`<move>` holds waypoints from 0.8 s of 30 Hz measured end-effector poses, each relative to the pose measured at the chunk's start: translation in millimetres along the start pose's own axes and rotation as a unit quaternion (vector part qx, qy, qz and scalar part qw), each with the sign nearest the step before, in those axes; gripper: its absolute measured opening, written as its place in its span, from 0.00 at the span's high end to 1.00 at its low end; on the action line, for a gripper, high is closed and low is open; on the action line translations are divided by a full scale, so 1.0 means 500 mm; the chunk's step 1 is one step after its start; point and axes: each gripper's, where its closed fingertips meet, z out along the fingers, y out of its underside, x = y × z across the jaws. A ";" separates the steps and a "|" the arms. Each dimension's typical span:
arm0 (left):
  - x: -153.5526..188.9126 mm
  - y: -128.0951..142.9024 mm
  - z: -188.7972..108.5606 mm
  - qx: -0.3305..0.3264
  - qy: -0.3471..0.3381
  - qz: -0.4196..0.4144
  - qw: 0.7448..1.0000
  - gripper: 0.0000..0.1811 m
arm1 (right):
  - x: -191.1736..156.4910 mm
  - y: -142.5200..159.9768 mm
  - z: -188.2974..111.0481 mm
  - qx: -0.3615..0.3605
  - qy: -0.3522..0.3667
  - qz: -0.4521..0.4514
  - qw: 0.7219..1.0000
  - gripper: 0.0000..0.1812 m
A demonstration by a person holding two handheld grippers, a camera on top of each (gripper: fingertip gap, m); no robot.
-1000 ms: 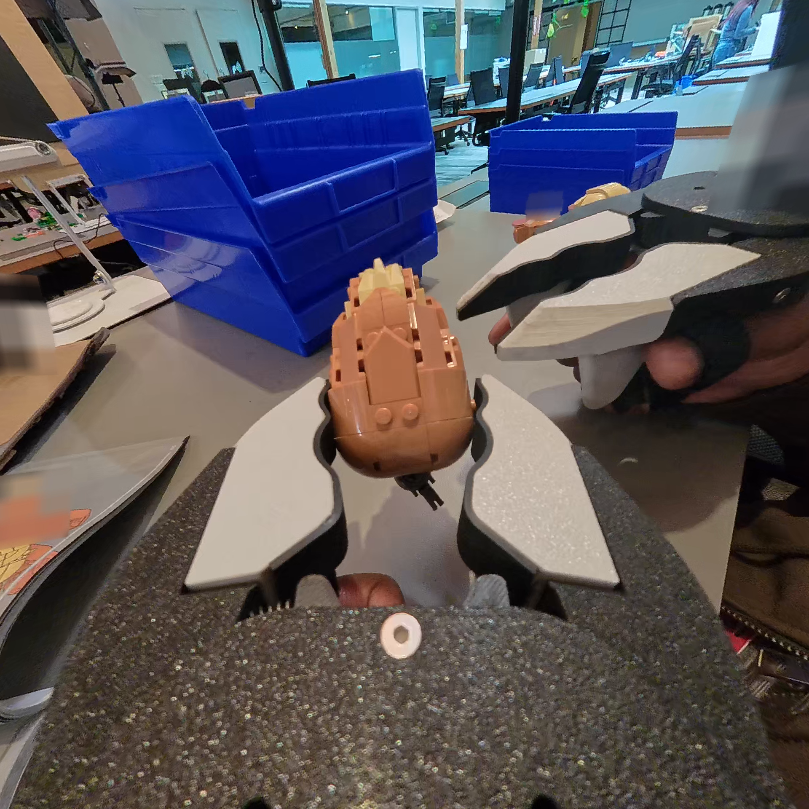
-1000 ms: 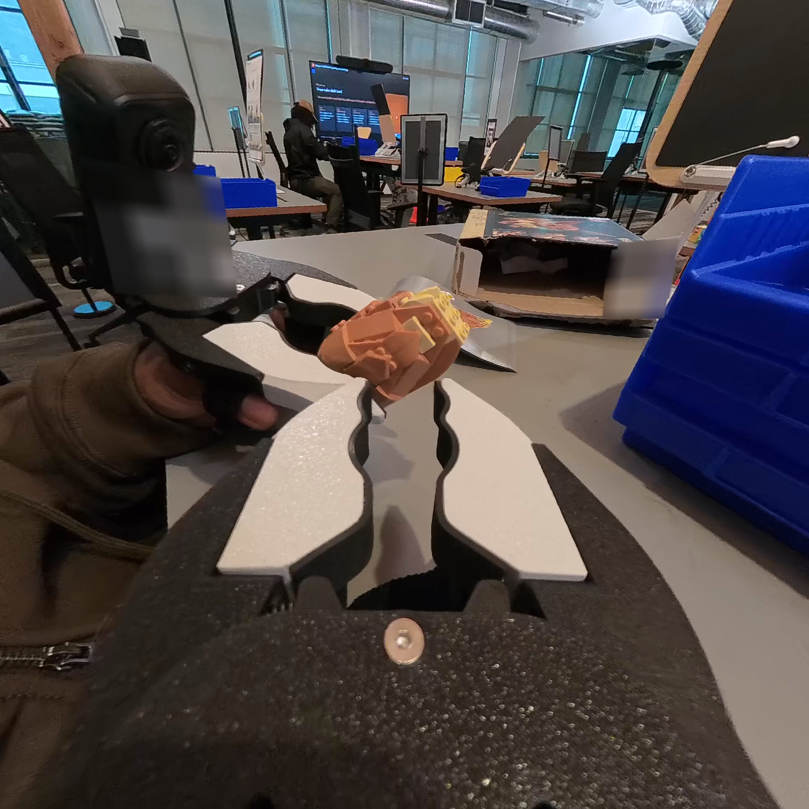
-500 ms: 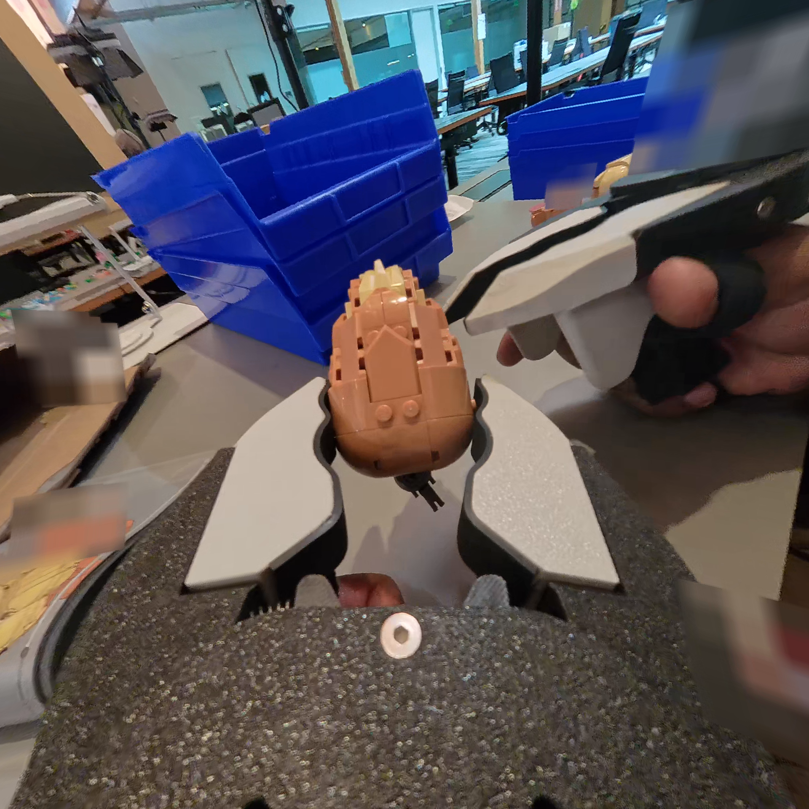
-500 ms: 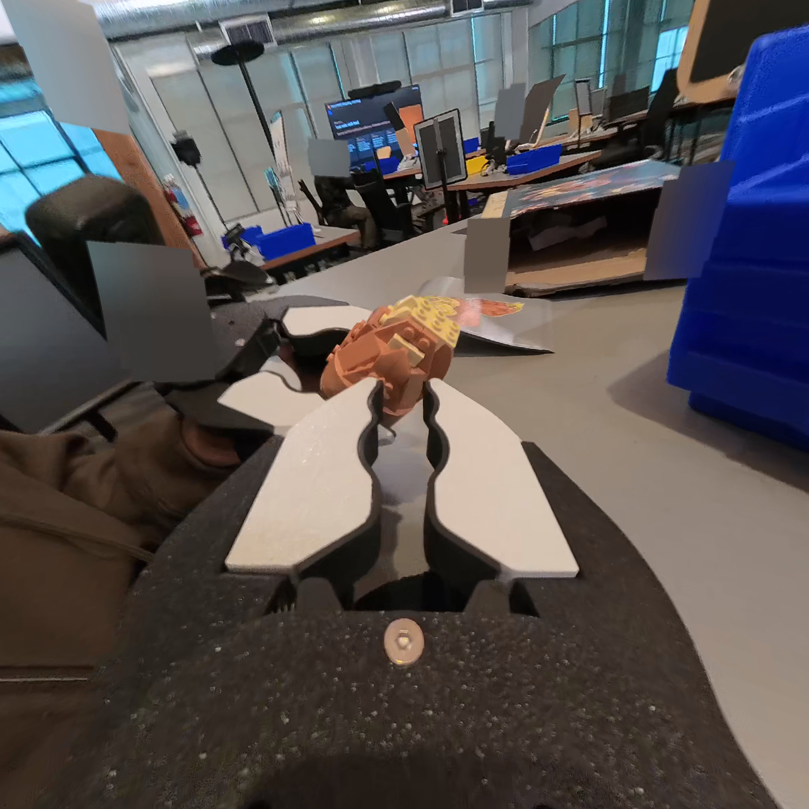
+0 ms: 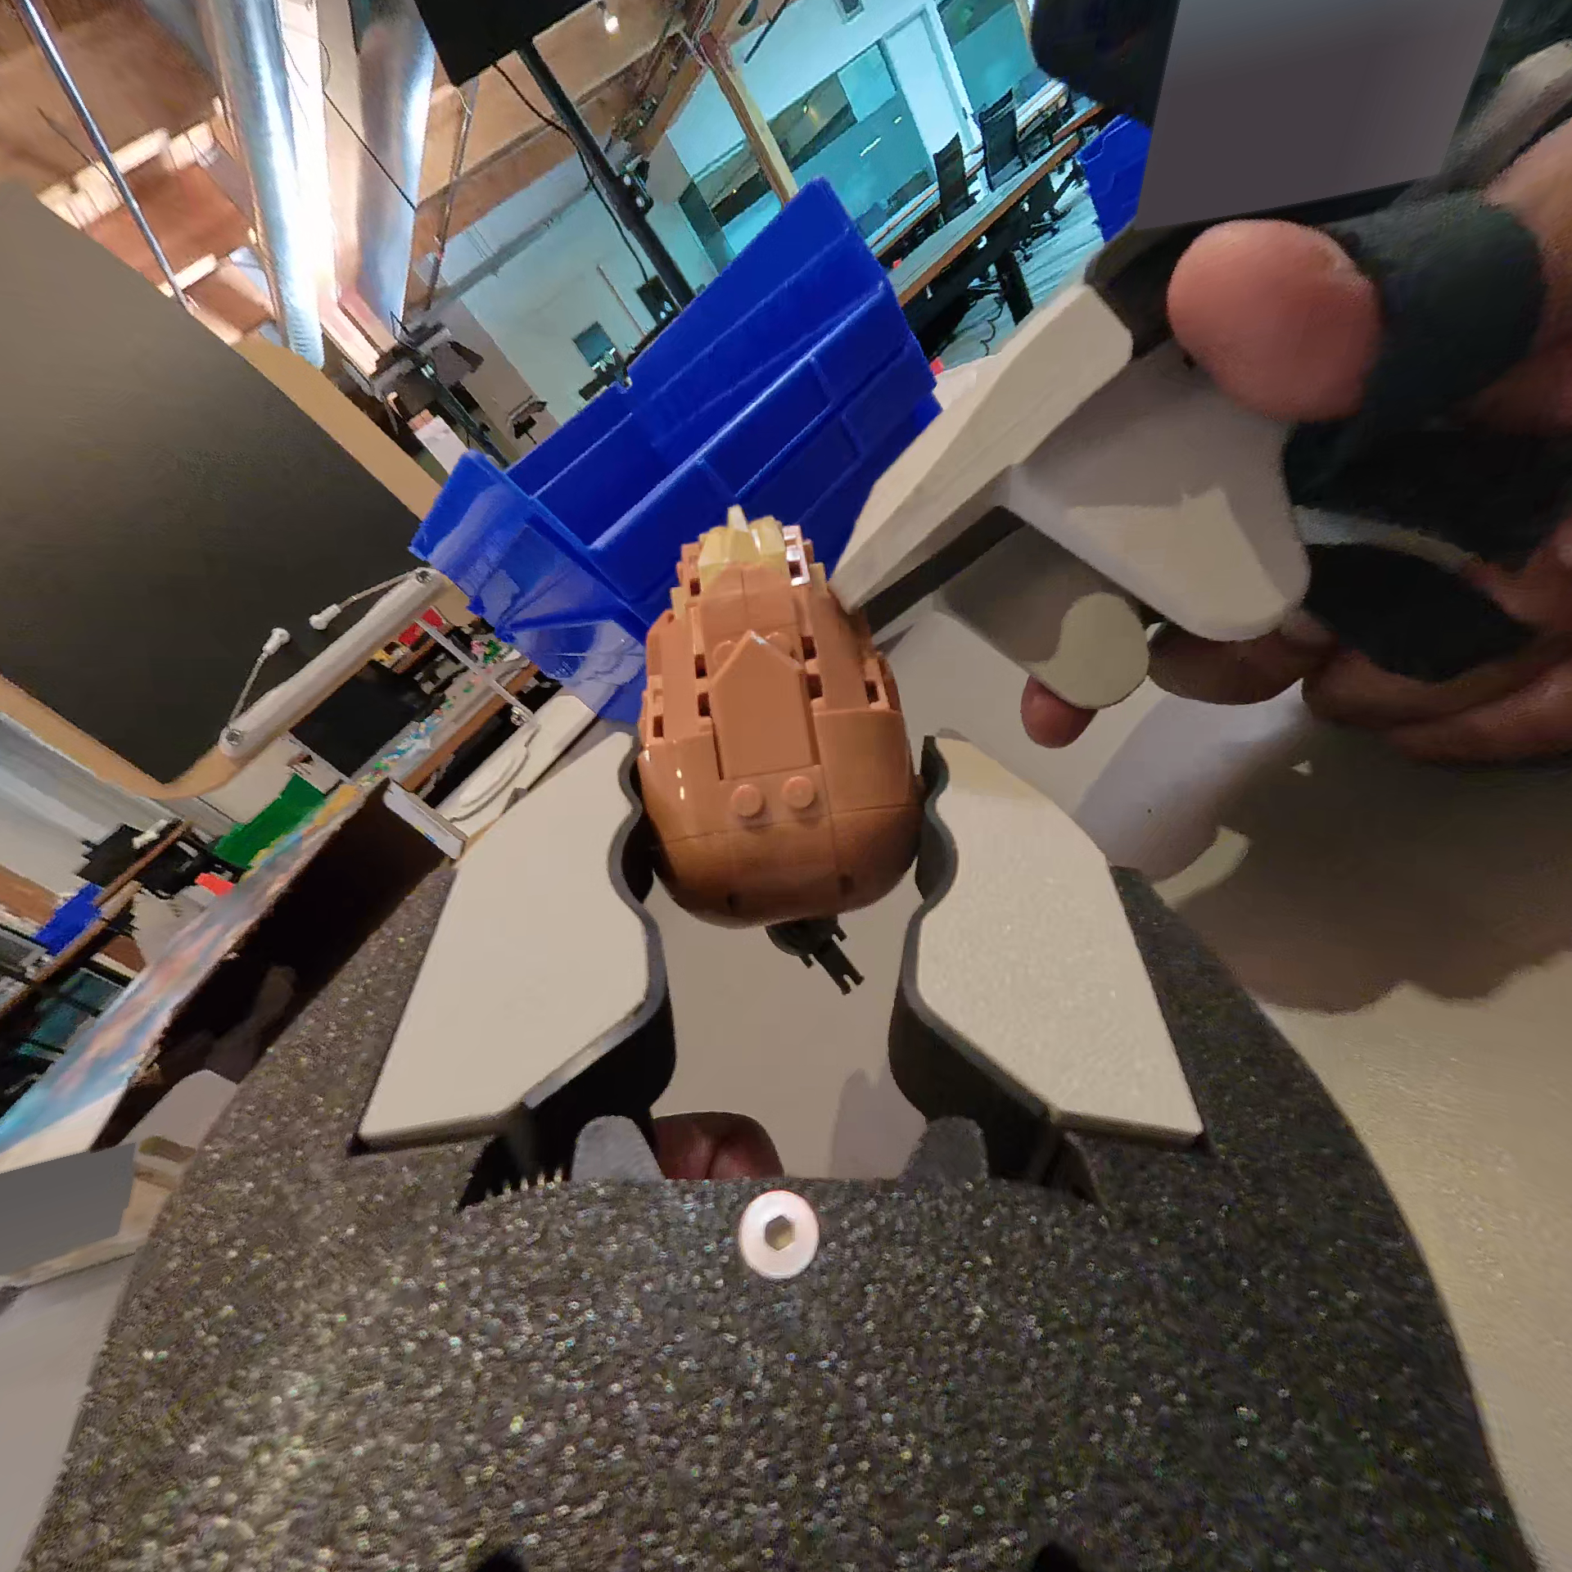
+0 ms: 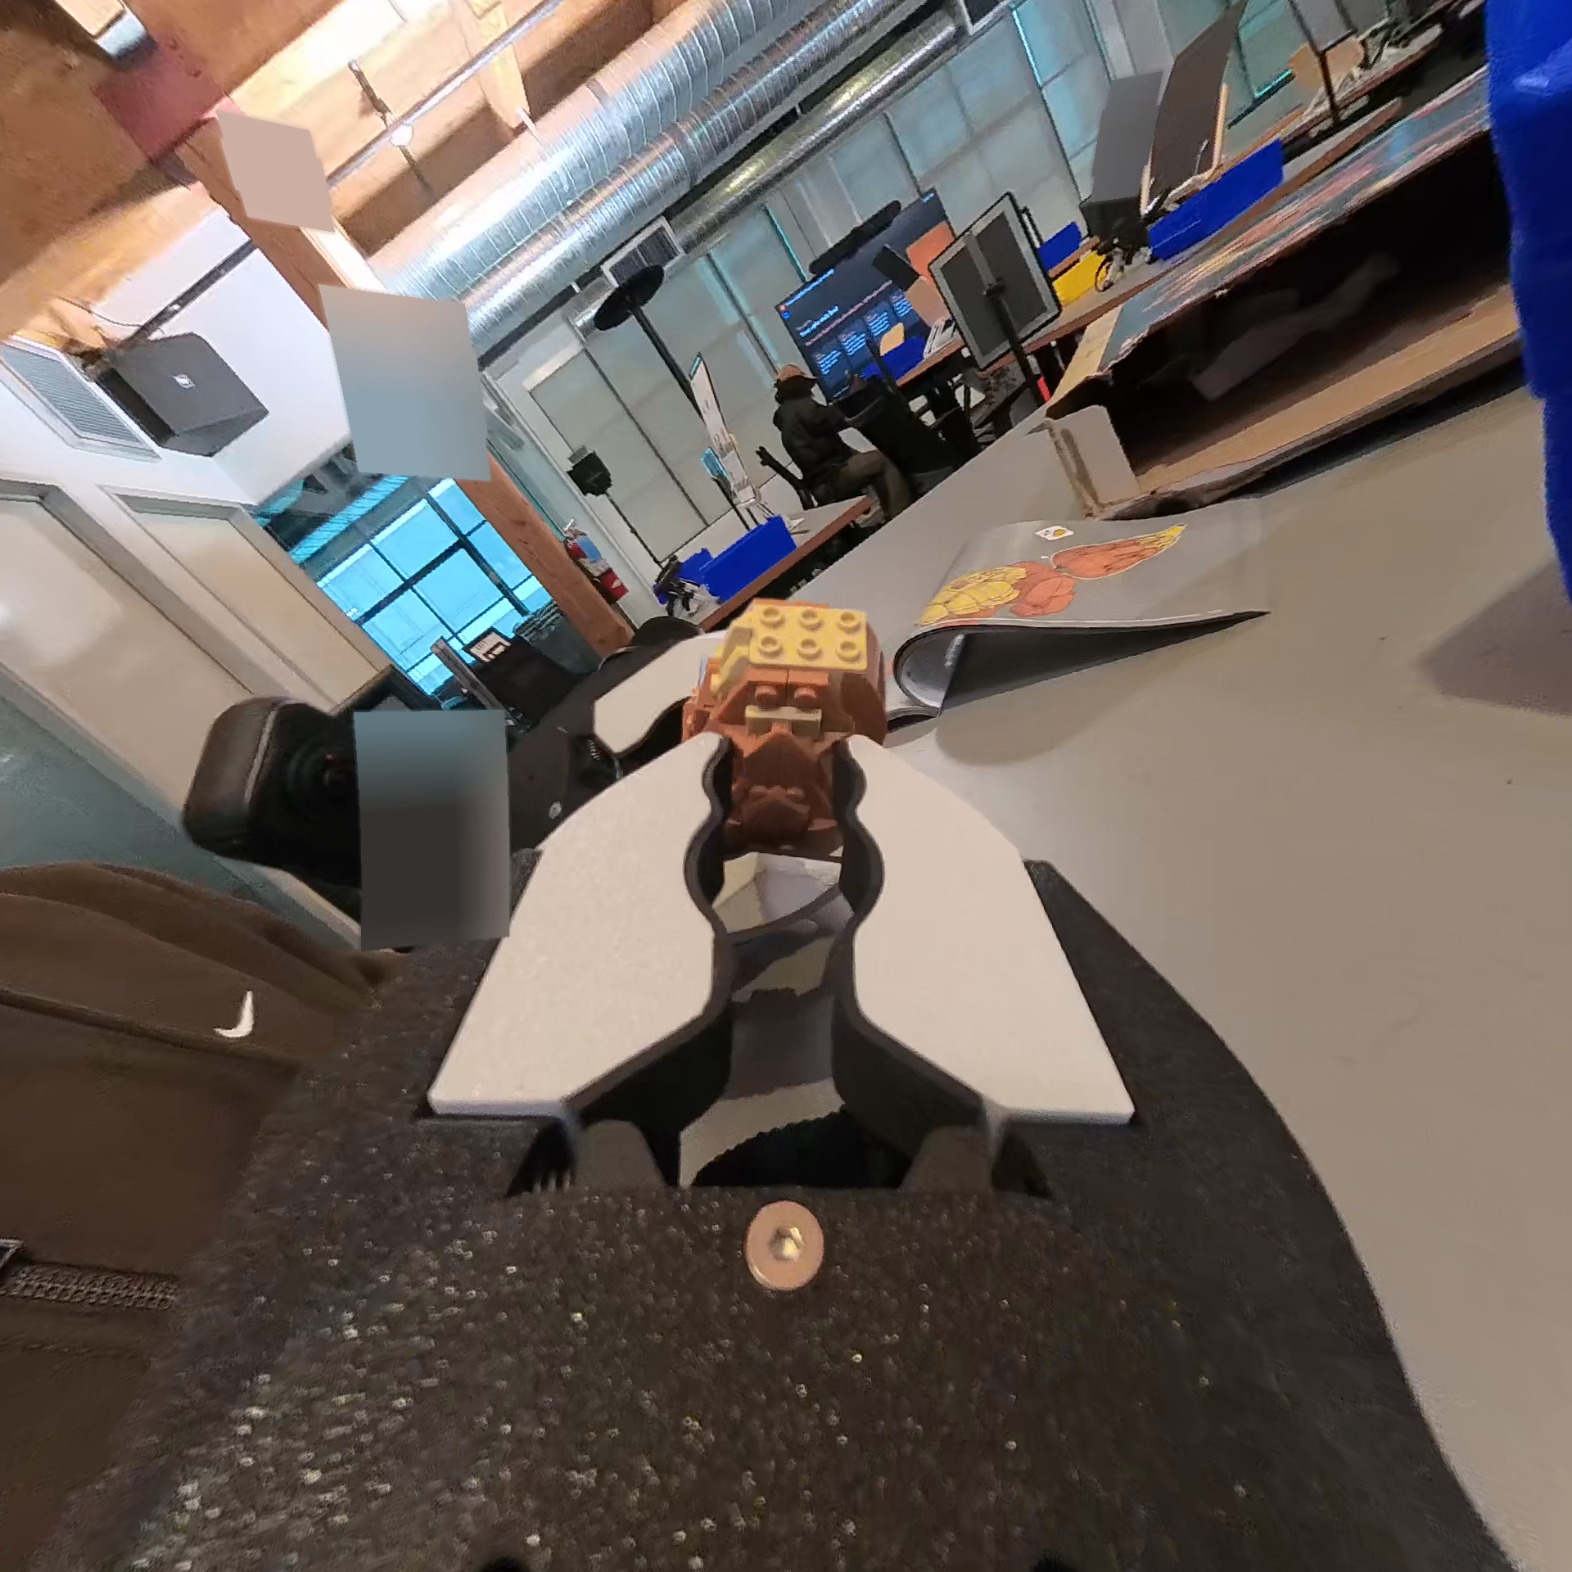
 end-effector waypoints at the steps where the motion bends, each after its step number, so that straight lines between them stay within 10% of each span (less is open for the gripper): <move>1: -0.001 -0.001 -0.001 0.000 -0.005 0.006 1.000 0.67 | 0.000 0.000 0.000 -0.001 0.000 0.000 1.000 0.87; 24: 0.004 -0.021 -0.014 0.038 0.018 -0.007 0.999 0.67 | -0.019 0.000 -0.009 0.001 -0.010 -0.052 0.999 0.91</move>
